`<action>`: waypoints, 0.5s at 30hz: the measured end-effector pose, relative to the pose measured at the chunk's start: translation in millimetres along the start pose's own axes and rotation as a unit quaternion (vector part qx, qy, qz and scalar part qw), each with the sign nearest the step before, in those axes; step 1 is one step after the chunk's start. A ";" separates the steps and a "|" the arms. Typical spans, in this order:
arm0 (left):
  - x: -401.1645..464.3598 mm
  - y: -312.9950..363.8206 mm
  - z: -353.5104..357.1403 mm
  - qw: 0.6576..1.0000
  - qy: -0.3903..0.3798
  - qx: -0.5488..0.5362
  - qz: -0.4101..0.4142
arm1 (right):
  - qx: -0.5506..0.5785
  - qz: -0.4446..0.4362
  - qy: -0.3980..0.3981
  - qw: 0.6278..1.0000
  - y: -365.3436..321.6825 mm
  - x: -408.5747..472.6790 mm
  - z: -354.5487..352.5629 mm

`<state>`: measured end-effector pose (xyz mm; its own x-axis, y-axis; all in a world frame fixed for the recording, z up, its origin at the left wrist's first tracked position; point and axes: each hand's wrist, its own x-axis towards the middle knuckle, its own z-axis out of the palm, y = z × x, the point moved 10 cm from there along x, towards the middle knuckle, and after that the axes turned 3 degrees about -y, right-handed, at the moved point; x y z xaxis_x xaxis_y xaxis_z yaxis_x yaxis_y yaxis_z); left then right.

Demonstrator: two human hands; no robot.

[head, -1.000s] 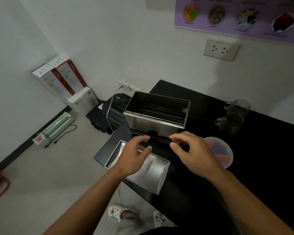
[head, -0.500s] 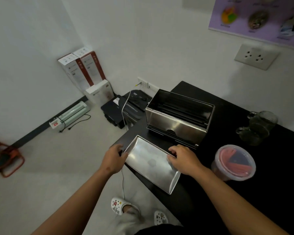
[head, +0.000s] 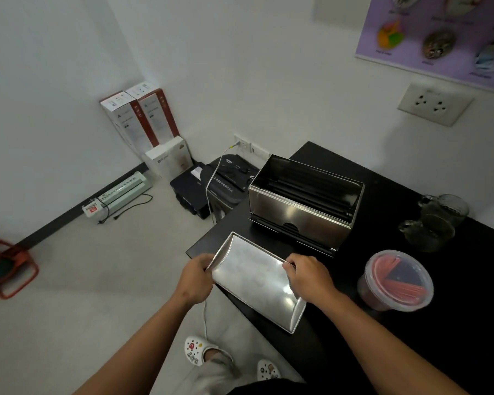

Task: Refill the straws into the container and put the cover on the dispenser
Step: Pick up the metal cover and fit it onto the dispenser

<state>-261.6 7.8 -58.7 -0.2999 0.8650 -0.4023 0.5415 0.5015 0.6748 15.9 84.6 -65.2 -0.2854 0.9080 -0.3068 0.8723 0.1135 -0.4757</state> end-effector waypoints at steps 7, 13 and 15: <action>-16.3 18.3 -20.4 0.997 0.029 -0.048 0.045 | 0.056 0.004 -0.005 0.998 -5.0 -3.7 -11.7; -36.9 40.7 -58.9 0.983 0.067 -0.138 0.105 | 0.167 -0.003 0.013 0.986 -19.0 -7.4 -34.6; -44.5 51.5 -71.7 0.976 0.067 -0.151 0.143 | 0.201 -0.011 0.008 0.979 -24.4 -9.9 -40.5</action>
<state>-276.8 -3.8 38.4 -0.2818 0.9543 -0.0997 0.3686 0.2036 0.9070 13.5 89.2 -17.2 -0.2928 0.9140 -0.2809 0.6381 -0.0320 -0.7693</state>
